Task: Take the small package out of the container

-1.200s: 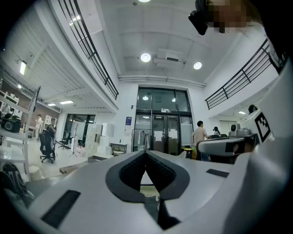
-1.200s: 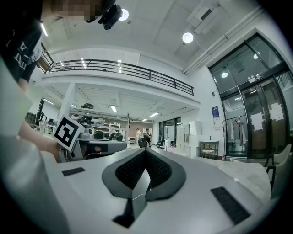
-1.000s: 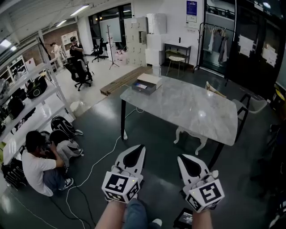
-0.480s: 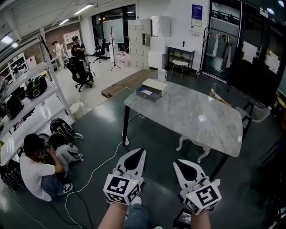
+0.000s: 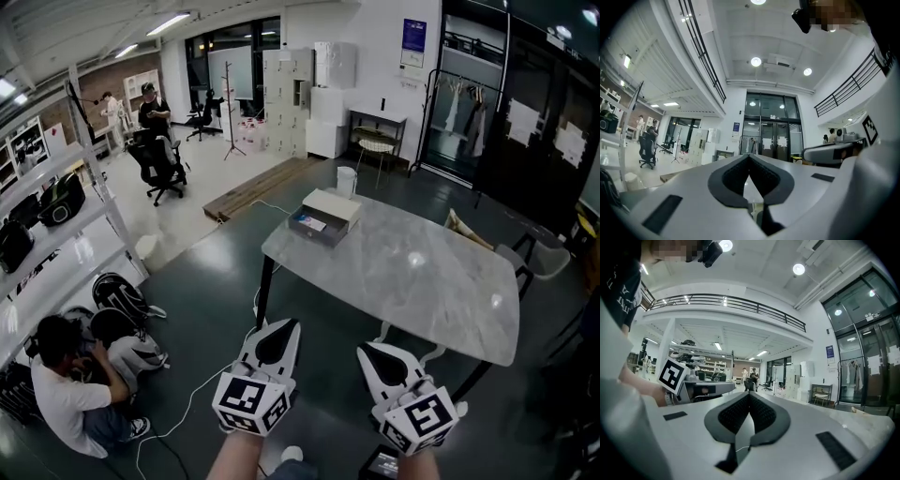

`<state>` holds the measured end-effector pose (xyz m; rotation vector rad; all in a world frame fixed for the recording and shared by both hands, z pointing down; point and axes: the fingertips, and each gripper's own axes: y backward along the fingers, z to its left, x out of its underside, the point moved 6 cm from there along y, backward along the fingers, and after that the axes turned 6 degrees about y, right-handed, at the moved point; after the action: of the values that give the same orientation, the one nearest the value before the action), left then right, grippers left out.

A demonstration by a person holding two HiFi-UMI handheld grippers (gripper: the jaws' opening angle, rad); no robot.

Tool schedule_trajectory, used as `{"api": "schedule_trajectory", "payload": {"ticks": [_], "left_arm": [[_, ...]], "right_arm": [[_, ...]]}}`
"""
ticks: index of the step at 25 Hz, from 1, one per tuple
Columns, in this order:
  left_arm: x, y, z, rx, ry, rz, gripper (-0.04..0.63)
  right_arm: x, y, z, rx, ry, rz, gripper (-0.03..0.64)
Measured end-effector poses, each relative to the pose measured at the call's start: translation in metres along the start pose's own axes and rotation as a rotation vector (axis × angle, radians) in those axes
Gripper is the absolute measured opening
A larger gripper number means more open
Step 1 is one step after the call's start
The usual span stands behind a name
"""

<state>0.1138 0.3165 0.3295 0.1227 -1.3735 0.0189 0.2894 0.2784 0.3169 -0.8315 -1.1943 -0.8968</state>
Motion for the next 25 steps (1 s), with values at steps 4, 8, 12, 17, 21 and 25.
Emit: {"api": "schedule_trajectory", "payload": {"ticks": [4,8,12,17,21,25], "left_arm": [[-0.010,-0.014,0.037,0.006,0.004,-0.009,0.012],[-0.012,-0.022,0.066,-0.012,0.024,-0.020,0.012],[-0.011,-0.032,0.084,-0.010,0.019,0.000,0.012],[-0.009,-0.058,0.112,-0.024,0.014,-0.002,0.012],[-0.004,-0.096,0.141,-0.029,0.011,0.004,0.012],[-0.002,-0.147,0.171,-0.015,0.006,0.009,0.012]], "right_arm": [[-0.006,-0.035,-0.008,0.029,0.005,0.002,0.025],[-0.004,-0.059,-0.016,0.041,0.014,0.020,0.025],[0.002,-0.080,-0.025,0.046,-0.018,0.027,0.025],[0.008,-0.121,-0.045,0.024,-0.004,0.024,0.025],[0.016,-0.163,-0.072,0.016,-0.017,0.015,0.025],[0.025,-0.209,-0.105,0.009,-0.016,0.022,0.025]]}}
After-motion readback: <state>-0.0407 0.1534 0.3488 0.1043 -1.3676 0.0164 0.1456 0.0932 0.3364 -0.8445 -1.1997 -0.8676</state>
